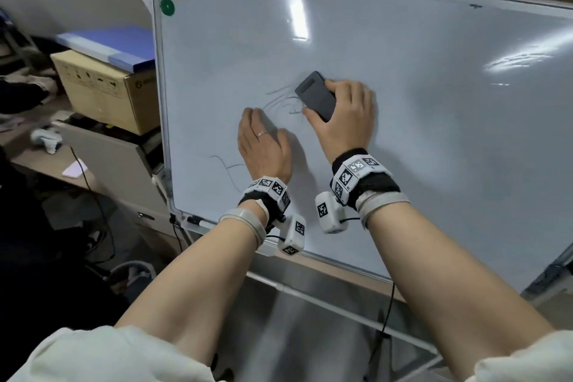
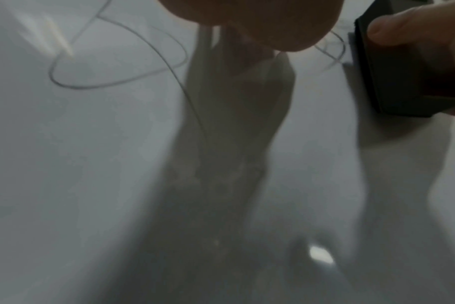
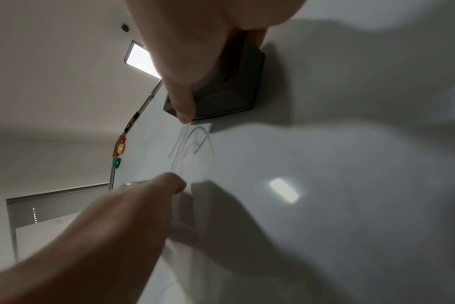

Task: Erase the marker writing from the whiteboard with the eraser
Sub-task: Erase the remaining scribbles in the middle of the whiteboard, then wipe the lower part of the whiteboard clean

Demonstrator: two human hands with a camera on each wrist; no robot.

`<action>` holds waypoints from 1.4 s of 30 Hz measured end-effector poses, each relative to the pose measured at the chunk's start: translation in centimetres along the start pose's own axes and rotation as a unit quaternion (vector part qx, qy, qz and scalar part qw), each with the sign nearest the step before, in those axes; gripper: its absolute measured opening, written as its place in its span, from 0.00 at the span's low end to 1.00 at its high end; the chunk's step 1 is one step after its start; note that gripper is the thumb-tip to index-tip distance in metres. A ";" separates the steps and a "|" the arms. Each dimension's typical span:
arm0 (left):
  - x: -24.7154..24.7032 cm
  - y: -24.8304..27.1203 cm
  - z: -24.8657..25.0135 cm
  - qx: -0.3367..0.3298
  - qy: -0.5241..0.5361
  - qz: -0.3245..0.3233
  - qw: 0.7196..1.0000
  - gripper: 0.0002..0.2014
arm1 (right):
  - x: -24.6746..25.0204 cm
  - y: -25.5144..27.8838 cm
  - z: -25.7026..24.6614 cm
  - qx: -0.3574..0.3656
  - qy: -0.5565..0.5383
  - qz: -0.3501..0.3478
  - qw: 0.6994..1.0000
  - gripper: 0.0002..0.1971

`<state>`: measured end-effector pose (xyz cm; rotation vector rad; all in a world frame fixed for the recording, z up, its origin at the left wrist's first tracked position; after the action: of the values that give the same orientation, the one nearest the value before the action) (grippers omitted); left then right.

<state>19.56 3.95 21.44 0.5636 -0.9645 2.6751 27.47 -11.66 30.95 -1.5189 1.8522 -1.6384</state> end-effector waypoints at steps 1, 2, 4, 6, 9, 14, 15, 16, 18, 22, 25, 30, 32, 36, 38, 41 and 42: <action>0.4 -0.8 -0.8 -0.005 -0.004 0.000 1.000 0.32 | -0.9 0.3 -0.9 0.006 0.000 -0.007 1.000 0.28; 0.8 -1.5 -1.7 -0.008 -0.011 -0.001 1.000 0.33 | -1.7 0.8 -1.9 0.014 0.000 -0.016 1.000 0.28; 1.2 -2.4 -3.5 -0.006 -0.025 -0.010 1.000 0.34 | -3.1 1.9 -3.4 0.034 0.005 -0.035 0.999 0.28; 1.1 -2.7 -4.7 0.008 -0.025 -0.028 0.999 0.34 | -3.4 2.3 -3.9 0.037 0.016 -0.039 0.998 0.27; 0.4 -2.4 -4.9 0.023 -0.003 -0.049 0.999 0.35 | -1.6 0.7 -2.6 -0.019 0.040 0.023 0.999 0.27; 0.9 -2.7 -5.3 0.011 0.014 -0.019 1.000 0.34 | -0.9 -1.2 -2.3 -0.087 0.061 0.079 0.991 0.28; 1.0 -2.8 -5.6 0.005 0.010 -0.016 1.000 0.33 | -1.8 -0.7 -3.1 -0.073 0.050 0.062 0.994 0.27; 1.2 -2.9 -5.8 -0.003 0.005 -0.015 1.000 0.33 | -3.0 0.3 -4.1 -0.047 0.041 0.032 0.998 0.27; 1.2 -2.9 -6.3 -0.017 0.000 -0.021 1.000 0.33 | -5.3 2.9 -6.3 0.017 0.038 -0.031 0.999 0.27; 1.0 -2.9 -6.6 -0.028 0.002 -0.034 0.999 0.33 | -5.3 3.1 -6.6 0.027 0.062 -0.019 0.998 0.27; 1.4 -3.0 -6.5 -0.027 0.012 -0.039 0.999 0.33 | -2.7 -0.5 -5.0 -0.023 0.094 0.073 0.993 0.27; 2.8 -3.7 -6.7 -0.027 0.040 -0.024 0.999 0.30 | -3.5 0.2 -5.3 -0.048 0.096 0.061 0.992 0.27; 3.1 -4.3 -7.0 -0.020 0.035 -0.016 0.999 0.30 | -6.0 2.6 -6.8 0.006 0.101 -0.028 0.994 0.28; 3.1 -5.4 -7.7 -0.003 0.027 -0.030 0.999 0.31 | -6.4 2.7 -7.6 0.042 0.107 -0.049 0.992 0.28; 3.2 -5.5 -8.0 0.003 0.042 -0.035 0.998 0.30 | -4.7 0.2 -6.9 -0.002 0.108 0.023 0.994 0.28; 3.3 -5.5 -8.1 -0.006 0.055 -0.049 0.997 0.29 | -3.9 -1.7 -6.8 -0.046 0.093 0.066 0.992 0.28; 3.4 -5.5 -8.4 -0.011 0.054 -0.048 0.997 0.29 | -4.4 -1.3 -7.3 -0.041 0.087 0.055 0.994 0.28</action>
<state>16.11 13.89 20.08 0.4453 -0.9124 2.5782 24.74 -3.67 32.60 -1.3146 2.0768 -1.7124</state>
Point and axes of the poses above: each hand's wrist, its own y-axis away from the middle knuckle, its own x-axis out of the back of the hand, z = x × y, the point moved 8 cm from there along -y, towards the middle knuckle, and after that the axes turned 4 degrees about z, right-handed, at the moved point
